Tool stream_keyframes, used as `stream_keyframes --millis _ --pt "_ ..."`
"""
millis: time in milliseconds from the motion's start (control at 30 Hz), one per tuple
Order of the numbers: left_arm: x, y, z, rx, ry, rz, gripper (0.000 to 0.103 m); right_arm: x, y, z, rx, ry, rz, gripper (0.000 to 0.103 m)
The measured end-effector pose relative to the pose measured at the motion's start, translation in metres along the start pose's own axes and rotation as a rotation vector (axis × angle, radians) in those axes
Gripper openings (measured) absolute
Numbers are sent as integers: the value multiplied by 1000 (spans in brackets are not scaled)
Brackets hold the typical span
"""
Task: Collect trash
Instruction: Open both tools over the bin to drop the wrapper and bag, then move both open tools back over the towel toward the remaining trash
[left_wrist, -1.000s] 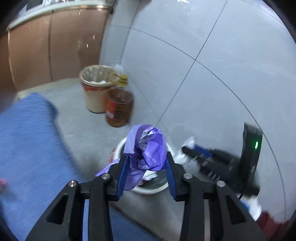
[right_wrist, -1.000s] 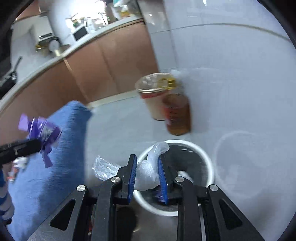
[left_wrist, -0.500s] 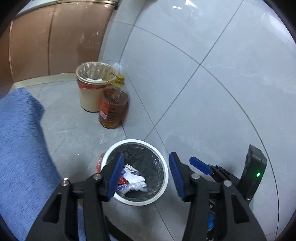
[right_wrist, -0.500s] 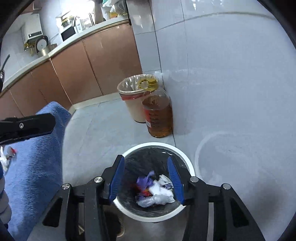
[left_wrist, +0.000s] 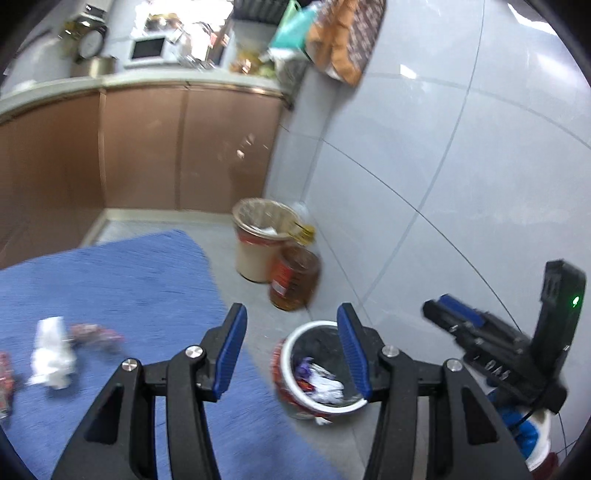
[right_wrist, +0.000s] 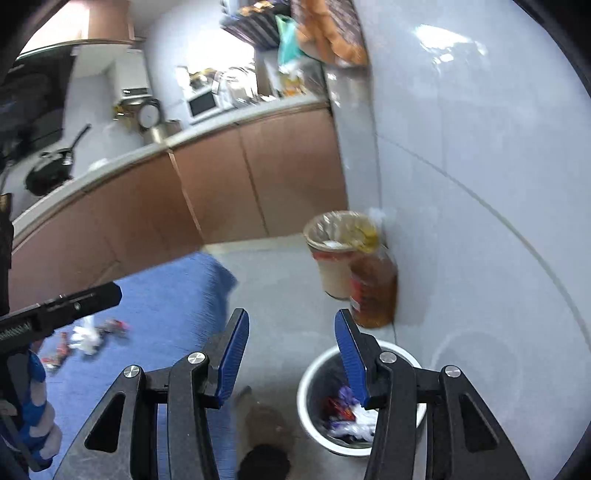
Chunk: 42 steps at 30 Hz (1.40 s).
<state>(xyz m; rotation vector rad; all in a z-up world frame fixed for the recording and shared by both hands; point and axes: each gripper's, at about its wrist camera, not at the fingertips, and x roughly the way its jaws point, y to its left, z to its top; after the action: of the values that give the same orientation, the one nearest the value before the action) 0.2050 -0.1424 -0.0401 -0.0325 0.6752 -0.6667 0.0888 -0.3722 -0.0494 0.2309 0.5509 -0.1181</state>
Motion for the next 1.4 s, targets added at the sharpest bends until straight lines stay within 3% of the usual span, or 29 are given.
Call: stream_keyframes --millis 467,867,1067,1400 --pt "-149 83 -31 -72 -129 232 49 -72 105 29 -174 -113 152 46" --pt "-241 168 -71 -131 -182 419 49 -94 162 36 -242 -122 284 47" --pt "-250 201 -85 -160 -173 442 49 -71 185 36 -277 -81 320 47" --pt "-216 248 -130 -230 -85 423 49 3 194 22 -313 42 345 47"
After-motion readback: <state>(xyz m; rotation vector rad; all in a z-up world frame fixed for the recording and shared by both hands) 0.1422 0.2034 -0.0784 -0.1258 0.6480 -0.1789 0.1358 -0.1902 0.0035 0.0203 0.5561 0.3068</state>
